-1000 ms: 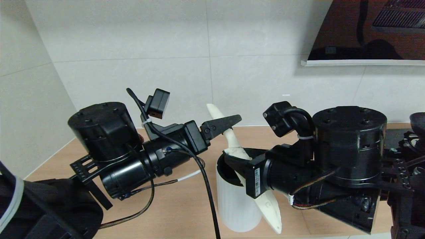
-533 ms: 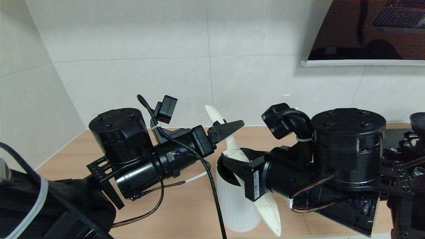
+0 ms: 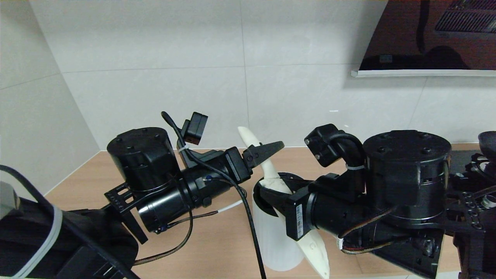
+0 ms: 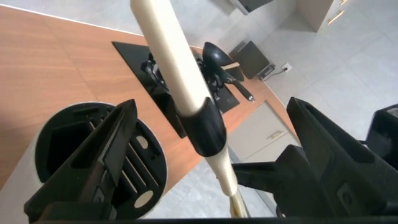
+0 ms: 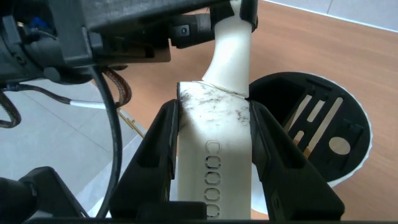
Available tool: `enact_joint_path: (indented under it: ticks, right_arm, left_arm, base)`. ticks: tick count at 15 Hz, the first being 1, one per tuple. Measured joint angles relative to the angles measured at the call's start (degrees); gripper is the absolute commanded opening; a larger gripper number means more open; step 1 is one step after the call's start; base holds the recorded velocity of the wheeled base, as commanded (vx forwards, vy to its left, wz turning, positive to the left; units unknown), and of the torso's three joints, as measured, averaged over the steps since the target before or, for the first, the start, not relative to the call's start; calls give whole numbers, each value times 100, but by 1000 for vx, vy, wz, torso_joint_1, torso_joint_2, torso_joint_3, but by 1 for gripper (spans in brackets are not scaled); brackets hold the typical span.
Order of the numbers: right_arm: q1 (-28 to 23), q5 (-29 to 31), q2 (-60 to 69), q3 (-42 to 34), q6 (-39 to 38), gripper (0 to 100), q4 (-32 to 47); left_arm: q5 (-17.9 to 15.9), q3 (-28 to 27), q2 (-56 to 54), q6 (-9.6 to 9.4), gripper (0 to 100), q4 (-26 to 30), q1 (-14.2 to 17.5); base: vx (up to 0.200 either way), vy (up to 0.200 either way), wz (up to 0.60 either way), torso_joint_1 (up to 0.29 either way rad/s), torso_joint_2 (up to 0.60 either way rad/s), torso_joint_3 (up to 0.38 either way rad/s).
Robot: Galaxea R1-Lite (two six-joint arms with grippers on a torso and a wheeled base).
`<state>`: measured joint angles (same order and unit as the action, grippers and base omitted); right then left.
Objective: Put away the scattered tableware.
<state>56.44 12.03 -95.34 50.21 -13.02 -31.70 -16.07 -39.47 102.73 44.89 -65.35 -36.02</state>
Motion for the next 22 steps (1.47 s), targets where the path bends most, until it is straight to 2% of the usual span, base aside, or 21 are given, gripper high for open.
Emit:
enact_joint_path:
  ticks: [13,14,20,22]
  right_arm:
    - [-9,0,33,11,-4,0,6]
    - [-13,1,33,11,-2,100,6]
    - [-13,1,35,6,0,100,0]
    - [-46,6,74,4,7,100,6]
  left_arm:
    - [-10,6,38,-17,0,5,0]
    - [-10,6,41,-17,0,10,0]
    - [-2,6,41,-9,0,13,0]
    - [26,6,22,-9,0,-135,0]
  base:
    - [0,0,0,0,0,0]
    - [0,0,0,0,0,0]
    - [0,0,0,0,0,0]
    - [0,0,0,0,0,0]
